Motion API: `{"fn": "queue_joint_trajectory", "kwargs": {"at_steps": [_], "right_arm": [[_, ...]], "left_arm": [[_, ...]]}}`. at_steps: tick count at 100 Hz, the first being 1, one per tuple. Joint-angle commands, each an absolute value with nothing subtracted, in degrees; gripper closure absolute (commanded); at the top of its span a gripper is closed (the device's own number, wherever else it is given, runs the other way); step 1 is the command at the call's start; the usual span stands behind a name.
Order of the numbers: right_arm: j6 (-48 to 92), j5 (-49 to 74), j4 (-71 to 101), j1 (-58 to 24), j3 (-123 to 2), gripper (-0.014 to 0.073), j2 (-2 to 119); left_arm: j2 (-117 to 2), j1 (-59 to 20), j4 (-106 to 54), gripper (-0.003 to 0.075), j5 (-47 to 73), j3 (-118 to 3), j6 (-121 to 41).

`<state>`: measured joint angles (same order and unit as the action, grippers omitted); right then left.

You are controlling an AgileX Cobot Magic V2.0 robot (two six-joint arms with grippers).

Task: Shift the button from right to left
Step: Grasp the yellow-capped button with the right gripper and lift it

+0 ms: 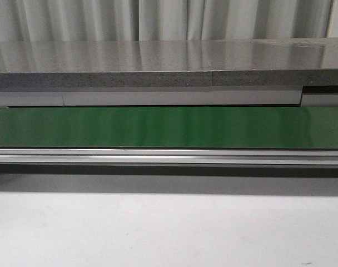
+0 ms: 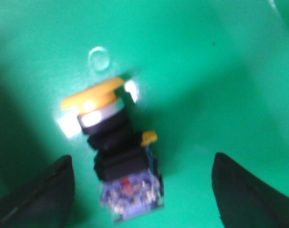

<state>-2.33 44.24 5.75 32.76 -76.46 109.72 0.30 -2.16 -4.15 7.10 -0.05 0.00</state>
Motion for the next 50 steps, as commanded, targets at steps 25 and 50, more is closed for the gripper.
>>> {"fn": "queue_joint_trajectory", "kwargs": {"at_steps": [25, 50], "right_arm": [[0.0, 42.9, 9.2, 32.0, -82.5, 0.0085, 114.2], [0.0, 43.1, 9.7, 31.7, -82.6, 0.0533, 113.6]], "left_arm": [[2.1, -2.5, -4.2, 0.0741, 2.6, 2.5, 0.7], [2.1, -2.5, -4.2, 0.0741, 2.6, 2.5, 0.7]]}}
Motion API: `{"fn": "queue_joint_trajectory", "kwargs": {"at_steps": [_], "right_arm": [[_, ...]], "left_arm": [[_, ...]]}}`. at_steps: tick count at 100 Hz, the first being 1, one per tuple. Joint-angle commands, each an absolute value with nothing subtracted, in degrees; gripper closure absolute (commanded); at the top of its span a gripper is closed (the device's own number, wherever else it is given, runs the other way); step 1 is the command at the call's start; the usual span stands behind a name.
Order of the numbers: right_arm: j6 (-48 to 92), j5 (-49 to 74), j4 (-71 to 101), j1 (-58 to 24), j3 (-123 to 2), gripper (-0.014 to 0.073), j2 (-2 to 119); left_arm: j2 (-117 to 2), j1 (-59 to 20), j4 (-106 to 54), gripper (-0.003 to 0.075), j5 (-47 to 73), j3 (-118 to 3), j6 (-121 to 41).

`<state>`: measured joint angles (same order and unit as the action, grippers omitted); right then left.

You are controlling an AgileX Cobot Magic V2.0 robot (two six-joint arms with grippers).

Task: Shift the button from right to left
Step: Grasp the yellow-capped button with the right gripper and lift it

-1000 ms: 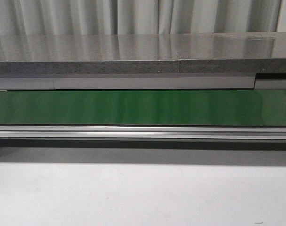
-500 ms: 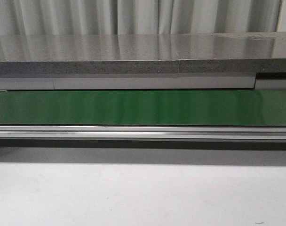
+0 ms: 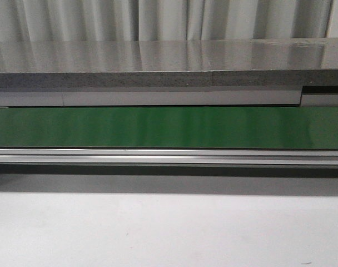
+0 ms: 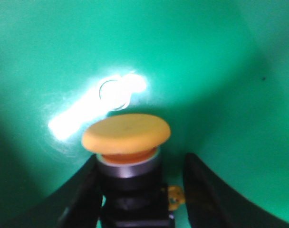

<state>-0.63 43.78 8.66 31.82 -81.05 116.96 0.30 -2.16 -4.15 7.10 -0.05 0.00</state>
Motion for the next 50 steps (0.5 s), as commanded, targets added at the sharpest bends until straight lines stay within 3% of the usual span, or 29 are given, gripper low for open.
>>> {"fn": "queue_joint_trajectory", "kwargs": {"at_steps": [1, 8, 50], "right_arm": [[0.0, 43.2, 9.8, 31.6, -82.6, 0.0539, 113.5], [0.0, 43.7, 9.8, 31.2, -82.6, 0.0574, 112.4], [3.1, 52.7, 10.0, 26.6, -82.6, 0.0573, 97.5]], "left_arm": [[2.1, -2.5, -4.2, 0.0741, 2.6, 2.5, 0.7], [2.1, -2.5, -4.2, 0.0741, 2.6, 2.5, 0.7], [2.1, -2.5, -4.2, 0.0741, 2.6, 2.5, 0.7]]}}
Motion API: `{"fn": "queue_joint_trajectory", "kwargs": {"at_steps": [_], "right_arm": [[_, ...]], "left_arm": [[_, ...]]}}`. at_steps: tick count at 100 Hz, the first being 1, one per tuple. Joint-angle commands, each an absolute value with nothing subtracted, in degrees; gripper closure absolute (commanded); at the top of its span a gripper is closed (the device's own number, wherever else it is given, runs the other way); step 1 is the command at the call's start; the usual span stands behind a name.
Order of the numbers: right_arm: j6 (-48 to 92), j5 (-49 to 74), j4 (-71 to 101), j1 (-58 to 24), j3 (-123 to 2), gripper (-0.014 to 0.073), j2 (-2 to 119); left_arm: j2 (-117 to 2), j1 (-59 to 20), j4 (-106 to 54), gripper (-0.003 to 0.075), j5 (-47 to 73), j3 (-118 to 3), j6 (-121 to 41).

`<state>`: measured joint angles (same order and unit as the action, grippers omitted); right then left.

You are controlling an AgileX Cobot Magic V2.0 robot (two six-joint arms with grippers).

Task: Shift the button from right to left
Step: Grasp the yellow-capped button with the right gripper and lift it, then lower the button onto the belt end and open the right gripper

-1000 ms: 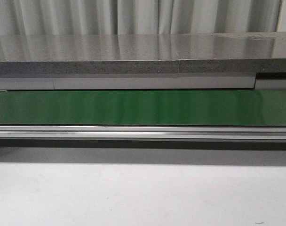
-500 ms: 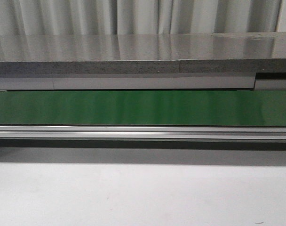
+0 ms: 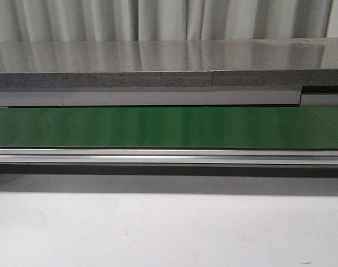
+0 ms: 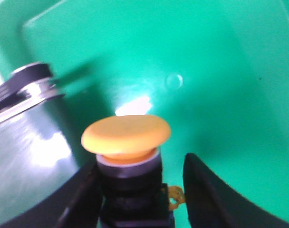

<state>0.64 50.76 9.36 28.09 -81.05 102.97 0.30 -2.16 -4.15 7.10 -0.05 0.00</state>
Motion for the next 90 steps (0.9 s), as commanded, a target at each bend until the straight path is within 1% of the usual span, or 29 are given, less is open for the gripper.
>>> {"fn": "queue_joint_trajectory", "kwargs": {"at_steps": [1, 26, 45, 52, 59, 66, 80, 84, 87, 90], "right_arm": [[3.2, 53.2, 10.0, 26.2, -82.6, 0.0573, 97.1], [3.4, 55.0, 9.7, 17.5, -82.6, 0.0573, 96.8], [3.4, 53.1, 9.2, 14.3, -82.6, 0.0573, 99.7], [3.4, 53.3, 9.1, 13.6, -82.6, 0.0554, 100.6], [3.4, 53.3, 9.1, 13.2, -82.6, 0.0510, 100.9], [4.2, 53.4, 9.0, 13.2, -82.6, 0.0438, 101.2], [5.1, 53.5, 9.0, 13.2, -82.6, 0.0262, 101.9], [5.1, 53.4, 9.0, 13.2, -82.6, 0.0187, 102.0], [5.1, 53.4, 9.0, 13.2, -82.6, 0.0154, 102.0], [5.3, 53.3, 9.0, 13.2, -82.6, 0.0102, 102.0]], "left_arm": [[2.1, -2.5, -4.2, 0.0741, 2.6, 2.5, 0.7], [2.1, -2.5, -4.2, 0.0741, 2.6, 2.5, 0.7], [2.1, -2.5, -4.2, 0.0741, 2.6, 2.5, 0.7], [2.1, -2.5, -4.2, 0.0741, 2.6, 2.5, 0.7], [2.1, -2.5, -4.2, 0.0741, 2.6, 2.5, 0.7], [2.1, -2.5, -4.2, 0.0741, 2.6, 2.5, 0.7], [2.1, -2.5, -4.2, 0.0741, 2.6, 2.5, 0.7], [2.1, -2.5, -4.2, 0.0741, 2.6, 2.5, 0.7], [2.1, -2.5, -4.2, 0.0741, 2.6, 2.5, 0.7], [2.1, -2.5, -4.2, 0.0741, 2.6, 2.5, 0.7]]}}
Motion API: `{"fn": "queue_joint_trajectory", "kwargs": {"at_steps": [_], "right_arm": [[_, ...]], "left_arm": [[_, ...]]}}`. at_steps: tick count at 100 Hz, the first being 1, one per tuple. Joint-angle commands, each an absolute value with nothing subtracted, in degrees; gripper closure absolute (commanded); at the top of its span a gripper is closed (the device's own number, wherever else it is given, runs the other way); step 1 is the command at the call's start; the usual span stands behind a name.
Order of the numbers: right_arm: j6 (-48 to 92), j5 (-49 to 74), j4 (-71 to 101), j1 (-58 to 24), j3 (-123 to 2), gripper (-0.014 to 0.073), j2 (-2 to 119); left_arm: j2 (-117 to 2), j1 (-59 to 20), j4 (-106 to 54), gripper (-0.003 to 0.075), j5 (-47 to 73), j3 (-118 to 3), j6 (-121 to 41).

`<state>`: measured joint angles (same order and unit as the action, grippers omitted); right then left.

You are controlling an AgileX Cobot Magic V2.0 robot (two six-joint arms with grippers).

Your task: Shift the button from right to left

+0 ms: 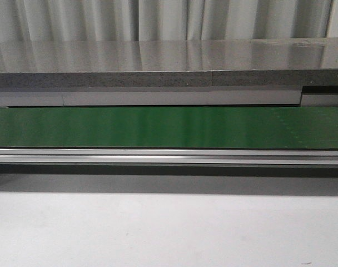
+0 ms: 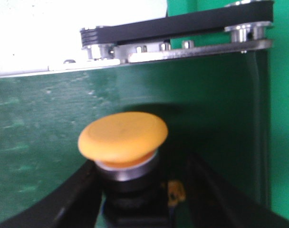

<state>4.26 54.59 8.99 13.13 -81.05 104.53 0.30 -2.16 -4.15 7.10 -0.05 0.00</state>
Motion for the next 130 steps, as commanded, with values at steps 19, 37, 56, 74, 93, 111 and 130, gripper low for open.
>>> {"fn": "queue_joint_trajectory", "kwargs": {"at_steps": [19, 37, 56, 74, 93, 111, 130], "right_arm": [[5.6, 53.8, 9.1, 12.8, -82.6, 0.0018, 101.4], [7.7, 54.4, 9.0, 10.1, -82.6, 0.0021, 96.8], [7.9, 55.6, 8.1, 5.8, -81.9, 0.0172, 91.7], [7.9, 54.9, 8.1, 1.9, -78.3, 0.0500, 86.6], [7.2, 51.0, 8.1, -0.2, -71.7, 0.0659, 79.2], [7.0, 45.6, 7.7, -0.6, -63.7, 0.0661, 71.0], [6.3, 38.5, 7.0, -0.6, -54.7, 0.0661, 61.7]], "left_arm": [[2.1, -2.5, -4.2, 0.0741, 2.6, 2.5, 0.7], [2.1, -2.5, -4.2, 0.0741, 2.6, 2.5, 0.7], [2.1, -2.5, -4.2, 0.0741, 2.6, 2.5, 0.7], [2.1, -2.5, -4.2, 0.0741, 2.6, 2.5, 0.7], [2.1, -2.5, -4.2, 0.0741, 2.6, 2.5, 0.7], [2.1, -2.5, -4.2, 0.0741, 2.6, 2.5, 0.7], [2.1, -2.5, -4.2, 0.0741, 2.6, 2.5, 0.7]]}}
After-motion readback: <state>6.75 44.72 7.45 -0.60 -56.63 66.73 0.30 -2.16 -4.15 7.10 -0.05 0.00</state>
